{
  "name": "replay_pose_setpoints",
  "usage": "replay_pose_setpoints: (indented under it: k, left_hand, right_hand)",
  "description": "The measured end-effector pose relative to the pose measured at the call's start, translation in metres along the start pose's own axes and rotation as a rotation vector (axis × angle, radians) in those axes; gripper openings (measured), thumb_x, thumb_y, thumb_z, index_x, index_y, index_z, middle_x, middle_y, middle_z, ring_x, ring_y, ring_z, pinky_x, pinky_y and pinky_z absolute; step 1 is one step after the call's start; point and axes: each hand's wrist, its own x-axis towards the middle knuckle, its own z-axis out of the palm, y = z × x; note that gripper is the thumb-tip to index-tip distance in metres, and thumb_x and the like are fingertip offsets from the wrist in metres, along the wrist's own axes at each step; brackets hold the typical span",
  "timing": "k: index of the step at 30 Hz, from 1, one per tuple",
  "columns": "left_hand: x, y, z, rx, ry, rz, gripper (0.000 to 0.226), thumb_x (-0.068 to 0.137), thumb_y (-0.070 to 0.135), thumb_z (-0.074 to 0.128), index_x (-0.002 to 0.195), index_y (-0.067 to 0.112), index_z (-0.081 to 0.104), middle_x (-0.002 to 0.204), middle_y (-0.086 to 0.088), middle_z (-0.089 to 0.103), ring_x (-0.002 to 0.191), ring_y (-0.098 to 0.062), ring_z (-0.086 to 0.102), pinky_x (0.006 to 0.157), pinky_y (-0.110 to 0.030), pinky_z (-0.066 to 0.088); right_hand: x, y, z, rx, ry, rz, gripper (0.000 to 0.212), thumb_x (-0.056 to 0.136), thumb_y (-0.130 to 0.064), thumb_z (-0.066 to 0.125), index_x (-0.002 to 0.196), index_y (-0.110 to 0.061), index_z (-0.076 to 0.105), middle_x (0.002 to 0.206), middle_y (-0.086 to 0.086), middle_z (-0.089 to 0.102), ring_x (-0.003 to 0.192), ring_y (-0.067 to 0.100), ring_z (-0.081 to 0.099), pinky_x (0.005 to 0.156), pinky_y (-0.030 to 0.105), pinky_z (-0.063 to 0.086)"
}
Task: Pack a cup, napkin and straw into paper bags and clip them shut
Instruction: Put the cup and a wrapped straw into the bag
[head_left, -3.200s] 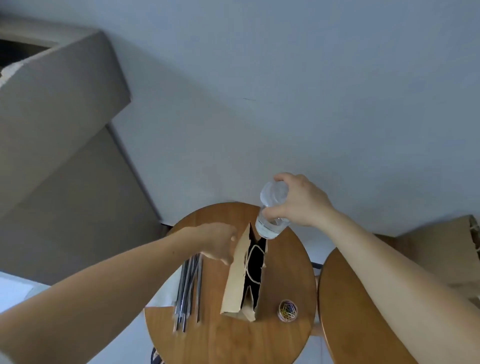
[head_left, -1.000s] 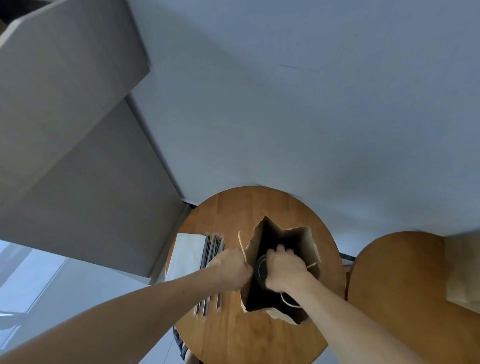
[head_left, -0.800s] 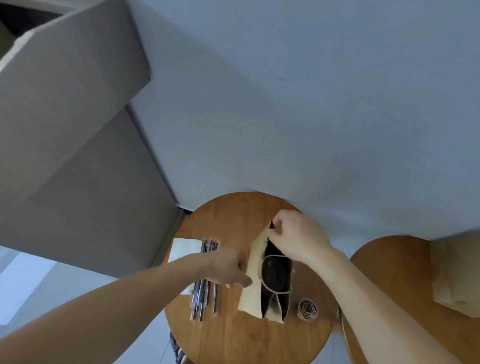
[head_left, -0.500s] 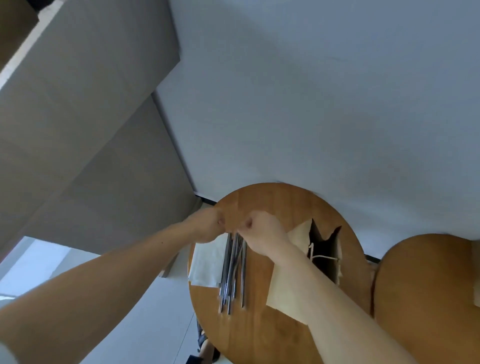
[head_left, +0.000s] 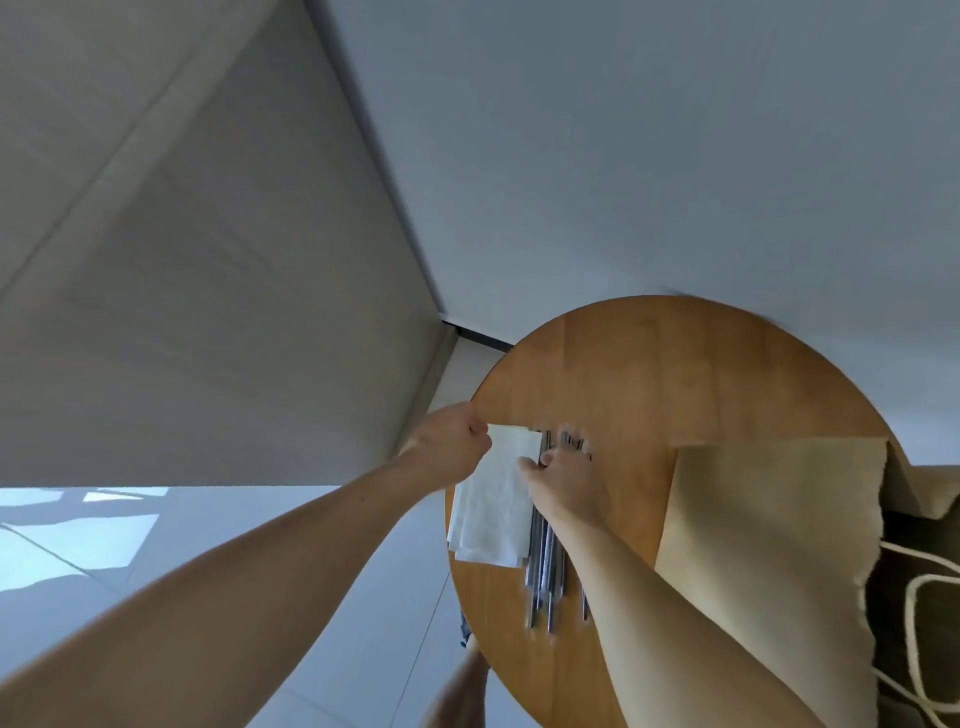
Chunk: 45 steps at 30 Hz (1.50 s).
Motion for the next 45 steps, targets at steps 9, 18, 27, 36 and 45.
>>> replay_pose_setpoints:
  k: [9, 18, 27, 36, 45]
  left_hand:
    - [0.015, -0.011, 0.006, -0.059, 0.000, -0.014, 0.009, 0.088, 0.019, 0.050, 0.090, 0.024, 0.058, 0.094, -0.003, 0.062, 0.082, -0.022, 0.061, 0.075, -0.036, 0.053]
    - [-0.003, -0.005, 0.001, -0.345, -0.019, -0.003, 0.041, 0.087, 0.025, 0.069, 0.122, 0.025, 0.048, 0.123, 0.006, 0.053, 0.116, -0.015, 0.052, 0.103, -0.038, 0.045]
    - [-0.021, 0.018, 0.010, -0.635, -0.240, -0.090, 0.025, 0.089, 0.020, 0.072, 0.112, 0.010, 0.069, 0.111, -0.010, 0.072, 0.102, -0.030, 0.068, 0.097, -0.049, 0.053]
    - [-0.025, 0.020, 0.029, -0.586, -0.077, -0.180, 0.027, 0.094, 0.026, 0.065, 0.118, 0.013, 0.065, 0.113, -0.007, 0.071, 0.101, -0.027, 0.067, 0.096, -0.048, 0.053]
    - [-0.035, 0.032, 0.034, -0.477, -0.091, -0.157, 0.021, 0.095, 0.028, 0.063, 0.112, 0.016, 0.064, 0.113, -0.006, 0.070, 0.097, -0.024, 0.067, 0.087, -0.038, 0.055]
  right_hand:
    - [0.038, -0.004, 0.013, 0.060, -0.003, -0.031, 0.022, 0.092, -0.028, 0.054, 0.102, -0.021, 0.072, 0.130, -0.007, 0.064, 0.120, 0.018, 0.057, 0.098, 0.039, 0.049]
    - [0.006, -0.012, -0.024, 0.678, -0.160, -0.070, 0.030, 0.076, -0.014, 0.066, 0.057, -0.022, 0.043, 0.057, 0.001, 0.049, 0.058, 0.013, 0.048, 0.058, 0.032, 0.039]
    - [-0.002, 0.025, -0.057, 0.877, -0.015, 0.038, 0.023, 0.087, -0.031, 0.072, 0.086, -0.011, 0.061, 0.080, 0.005, 0.074, 0.073, 0.022, 0.071, 0.056, 0.022, 0.051]
    - [-0.029, 0.088, -0.009, -0.230, -0.040, 0.093, 0.035, 0.089, -0.044, 0.061, 0.063, -0.023, 0.051, 0.056, -0.009, 0.057, 0.050, 0.009, 0.055, 0.046, 0.022, 0.041]
    - [-0.031, 0.084, -0.018, -0.073, -0.105, 0.130, 0.035, 0.086, -0.044, 0.067, 0.073, -0.011, 0.069, 0.062, 0.002, 0.068, 0.059, 0.016, 0.064, 0.060, 0.033, 0.054]
